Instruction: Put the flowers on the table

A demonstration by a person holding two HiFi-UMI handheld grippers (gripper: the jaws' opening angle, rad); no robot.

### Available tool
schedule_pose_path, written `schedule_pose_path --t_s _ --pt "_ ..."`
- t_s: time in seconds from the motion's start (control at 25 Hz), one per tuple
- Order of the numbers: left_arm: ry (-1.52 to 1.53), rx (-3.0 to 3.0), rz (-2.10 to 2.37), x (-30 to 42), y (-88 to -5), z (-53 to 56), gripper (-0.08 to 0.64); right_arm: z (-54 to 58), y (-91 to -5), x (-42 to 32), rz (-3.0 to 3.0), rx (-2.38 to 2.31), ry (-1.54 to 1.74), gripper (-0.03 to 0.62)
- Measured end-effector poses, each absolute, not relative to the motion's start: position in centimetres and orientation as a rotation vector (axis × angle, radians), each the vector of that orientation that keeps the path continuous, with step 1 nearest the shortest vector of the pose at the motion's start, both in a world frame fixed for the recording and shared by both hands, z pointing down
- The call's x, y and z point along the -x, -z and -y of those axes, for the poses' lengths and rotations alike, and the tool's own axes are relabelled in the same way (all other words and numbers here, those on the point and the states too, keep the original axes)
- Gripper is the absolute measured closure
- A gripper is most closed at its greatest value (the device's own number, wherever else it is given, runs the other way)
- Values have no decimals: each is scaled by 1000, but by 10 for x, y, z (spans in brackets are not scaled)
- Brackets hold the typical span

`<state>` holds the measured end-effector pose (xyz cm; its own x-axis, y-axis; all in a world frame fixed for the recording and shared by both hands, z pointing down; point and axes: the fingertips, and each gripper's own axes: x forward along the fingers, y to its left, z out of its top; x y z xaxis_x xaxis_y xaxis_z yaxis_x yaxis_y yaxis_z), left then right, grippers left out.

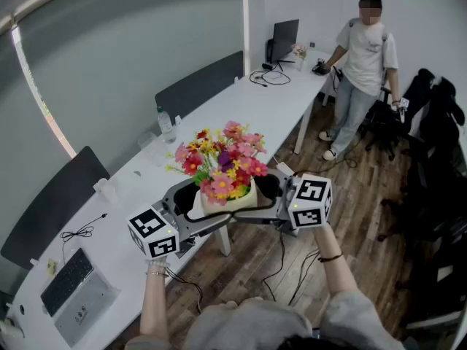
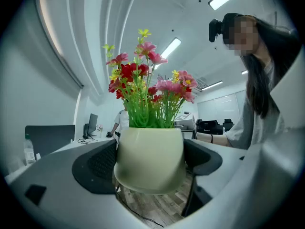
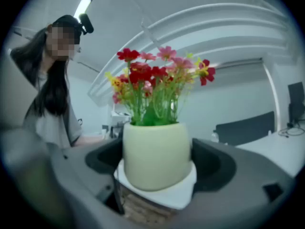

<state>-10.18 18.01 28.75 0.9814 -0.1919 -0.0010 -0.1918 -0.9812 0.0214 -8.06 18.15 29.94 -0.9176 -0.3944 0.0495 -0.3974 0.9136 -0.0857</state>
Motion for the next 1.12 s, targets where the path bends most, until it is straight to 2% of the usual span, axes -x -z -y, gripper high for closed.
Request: schedule_pose_path --t_s 0.56,0.76,1.12 --pt "19 -3101 320 99 -300 -171 117 -172 -311 78 3027 -621 -120 146" --pt "-4 -3125 350 69 -299 -177 117 -177 -311 47 3038 -596 -103 146" --pt "9 -3114 401 57 -305 -153 117 -153 -317 35 3037 -555 -120 146"
